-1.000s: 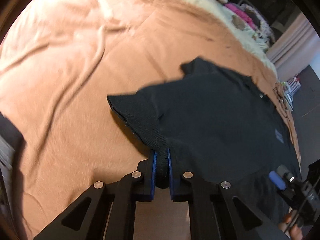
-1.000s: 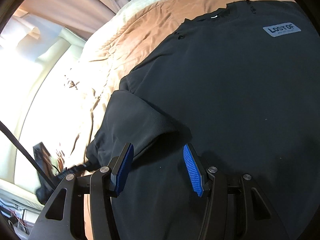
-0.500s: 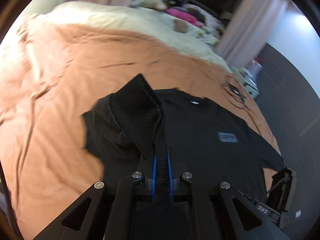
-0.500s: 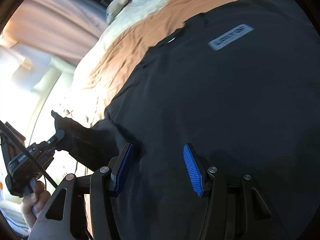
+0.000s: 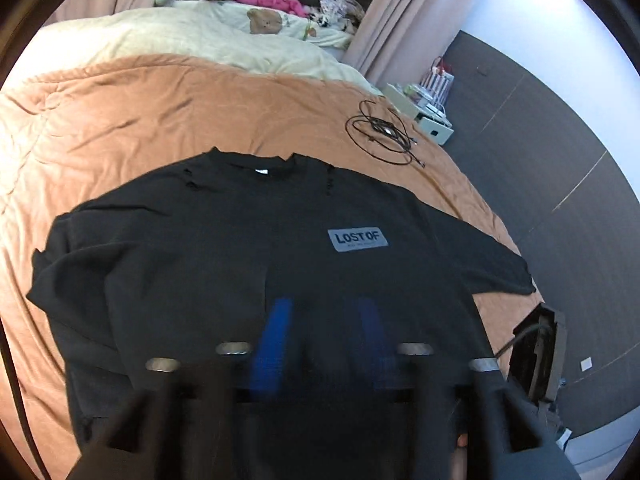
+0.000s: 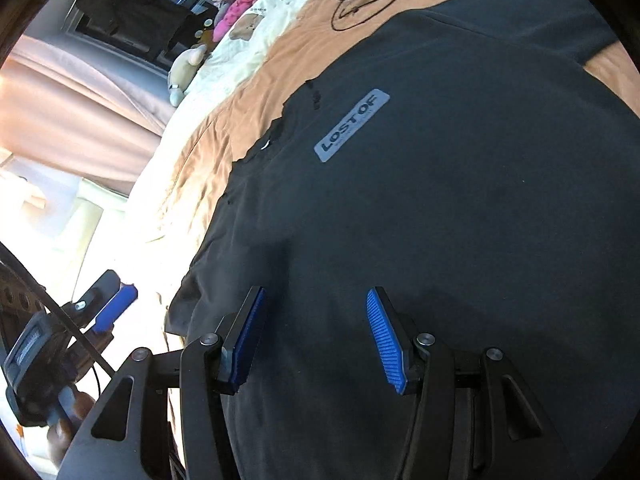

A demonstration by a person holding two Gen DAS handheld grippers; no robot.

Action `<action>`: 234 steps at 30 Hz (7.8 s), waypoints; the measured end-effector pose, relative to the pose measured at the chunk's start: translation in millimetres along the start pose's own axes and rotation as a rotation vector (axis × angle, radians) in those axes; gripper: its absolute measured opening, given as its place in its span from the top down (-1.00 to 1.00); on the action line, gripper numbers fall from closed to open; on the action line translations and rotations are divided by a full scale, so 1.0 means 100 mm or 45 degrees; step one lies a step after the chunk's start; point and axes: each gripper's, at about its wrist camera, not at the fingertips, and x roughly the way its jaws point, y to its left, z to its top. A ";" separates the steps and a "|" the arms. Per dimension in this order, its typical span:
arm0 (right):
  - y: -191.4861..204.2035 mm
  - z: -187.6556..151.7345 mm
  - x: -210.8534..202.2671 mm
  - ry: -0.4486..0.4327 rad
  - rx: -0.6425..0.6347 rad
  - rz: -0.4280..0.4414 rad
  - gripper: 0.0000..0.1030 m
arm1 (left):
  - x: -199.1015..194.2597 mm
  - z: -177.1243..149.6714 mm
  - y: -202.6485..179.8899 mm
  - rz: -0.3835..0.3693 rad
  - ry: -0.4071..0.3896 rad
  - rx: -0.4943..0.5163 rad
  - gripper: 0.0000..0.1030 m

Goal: Fold small clothes
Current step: 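Grasp the ribbed sleeve cuff with the right gripper, then drag the held cuff across the shirt body and open the right gripper, then move the right gripper to the other sleeve cuff and grasp it, then lift the sleeve with the right gripper and fold it across the shirt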

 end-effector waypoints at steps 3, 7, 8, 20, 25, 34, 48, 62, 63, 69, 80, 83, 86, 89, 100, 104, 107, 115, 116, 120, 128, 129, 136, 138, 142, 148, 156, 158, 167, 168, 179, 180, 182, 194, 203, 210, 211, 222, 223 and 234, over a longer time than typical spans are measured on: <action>0.04 0.00 0.05 0.017 -0.007 0.013 -0.10 | -0.06 -0.05 0.10 0.059 -0.028 0.011 -0.27; 0.09 0.01 0.16 0.057 -0.026 0.042 -0.13 | -0.11 -0.16 0.42 0.130 -0.013 -0.055 -0.27; 0.07 0.00 0.14 0.068 -0.031 0.052 -0.13 | -0.14 -0.19 0.52 0.151 -0.013 -0.075 -0.27; 0.09 0.07 0.83 0.242 -0.046 0.110 -0.13 | -0.38 -0.57 1.33 0.354 0.019 -0.192 -0.27; 0.11 0.12 1.02 0.265 -0.019 0.149 -0.13 | -0.45 -0.79 1.62 0.412 0.051 -0.221 -0.27; 0.20 0.28 1.30 0.309 -0.093 0.090 0.60 | -0.42 -1.17 1.87 0.470 0.134 -0.234 -0.27; 0.40 0.86 0.67 0.171 -0.294 -0.015 0.92 | -0.27 -1.18 1.93 0.574 0.113 -0.180 0.04; 0.12 1.14 0.24 0.002 -0.398 -0.336 0.93 | -0.47 -1.28 2.11 0.568 0.054 -0.281 0.16; 0.07 1.14 0.23 -0.001 -0.383 -0.351 0.93 | -0.46 -1.28 2.11 0.564 0.054 -0.284 0.16; -0.07 1.09 0.24 0.001 -0.349 -0.391 0.93 | -0.43 -1.28 2.07 0.573 0.067 -0.257 0.16; -0.30 1.05 0.19 0.031 -0.306 -0.432 0.93 | -0.46 -1.31 2.04 0.531 0.078 -0.246 0.16; -0.28 1.13 0.24 0.025 -0.303 -0.435 0.93 | -0.44 -1.32 2.02 0.540 0.085 -0.244 0.16; -0.14 1.22 0.20 -0.027 -0.355 -0.435 0.93 | -0.43 -1.31 2.02 0.538 0.083 -0.248 0.16; -0.03 1.28 0.16 -0.070 -0.391 -0.445 0.93 | -0.41 -1.32 2.00 0.534 0.084 -0.245 0.16; -0.18 1.38 0.40 0.023 -0.358 -0.521 0.85 | -0.31 -1.31 1.92 0.533 0.098 -0.203 0.14; -0.31 1.40 0.17 0.001 -0.296 -0.423 0.05 | -0.36 -1.33 1.90 0.527 0.097 -0.223 0.14; -0.40 1.34 -0.08 -0.014 -0.332 -0.399 -0.20 | -0.43 -1.38 1.87 0.515 0.087 -0.237 0.14; -0.62 1.11 -0.90 -0.032 -0.357 -0.400 -0.20 | -0.85 -1.48 1.55 0.503 0.040 -0.239 0.14; -0.65 1.09 -1.04 -0.041 -0.348 -0.397 -0.20 | -0.91 -1.48 1.50 0.500 0.031 -0.238 0.14; -0.70 0.95 -1.56 -0.090 -0.327 -0.404 -0.20 | -1.18 -1.49 1.19 0.486 -0.010 -0.220 0.05; -0.81 0.69 -2.59 -0.157 -0.279 -0.418 -0.20 | -1.61 -1.50 0.39 0.420 -0.080 -0.182 -0.15; -0.83 0.65 -2.72 -0.171 -0.278 -0.414 -0.20 | -1.63 -1.50 0.31 0.413 -0.082 -0.172 -0.15; -1.12 0.60 -3.33 -0.239 -0.237 -0.389 -0.14 | -1.56 -1.42 -0.33 0.364 -0.080 -0.087 -0.17; -1.27 0.62 -3.42 -0.248 -0.203 -0.373 0.01 | -1.48 -1.38 -0.48 0.361 -0.073 -0.070 -0.17; -1.59 0.65 -3.49 -0.263 -0.138 -0.328 0.12 | -1.24 -1.25 -0.77 0.342 -0.063 -0.043 -0.17; -2.02 0.86 -3.44 -0.259 -0.071 -0.303 0.32 | -0.80 -1.05 -1.27 0.318 -0.041 0.031 -0.17; -2.34 1.22 -3.12 -0.242 -0.016 -0.298 0.32 | -0.13 -0.76 -1.76 0.284 -0.006 0.116 -0.17; -2.39 1.33 -3.00 -0.231 -0.013 -0.299 0.32 | 0.06 -0.71 -1.85 0.277 0.007 0.126 -0.17; -2.50 1.73 -2.48 -0.191 -0.002 -0.313 0.41 | 0.80 -0.49 -2.14 0.235 0.067 0.169 -0.17; -2.51 1.77 -2.41 -0.183 -0.004 -0.315 0.42 | 0.87 -0.48 -2.17 0.232 0.073 0.172 -0.17; -2.61 2.13 -1.92 -0.161 0.009 -0.357 0.42 | 1.66 -0.36 -2.36 0.208 0.160 0.226 -0.17; -2.62 2.14 -1.90 -0.164 0.013 -0.359 0.43 | 1.70 -0.35 -2.37 0.209 0.164 0.229 -0.17; -2.63 2.20 -1.87 -0.173 0.030 -0.352 0.43 | 1.80 -0.33 -2.40 0.199 0.172 0.238 -0.16; -2.76 2.30 -1.84 -0.220 0.095 -0.294 0.95 | 2.34 -0.29 -2.59 0.185 0.214 0.260 -0.16; -2.09 2.29 -2.35 -0.351 -0.085 -0.214 0.98 | 2.69 -0.41 -2.65 0.213 0.314 0.254 -0.14; -1.50 2.19 -2.62 -0.390 -0.217 -0.128 0.98 | 2.52 -0.35 -2.64 0.158 0.293 0.219 -0.13; -1.43 2.17 -2.64 -0.390 -0.231 -0.117 0.98 | 2.46 -0.33 -2.64 0.142 0.277 0.218 -0.13; -0.91 2.12 -2.57 -0.342 -0.330 -0.001 0.98 | 1.69 -0.13 -2.28 0.163 0.162 0.167 -0.13; -0.86 2.10 -2.55 -0.332 -0.334 0.014 0.98 | 1.61 -0.12 -2.20 0.170 0.153 0.155 -0.13; -0.43 2.15 -2.02 -0.242 -0.368 0.105 0.98 | 0.84 -0.19 -1.36 0.238 0.084 0.032 -0.13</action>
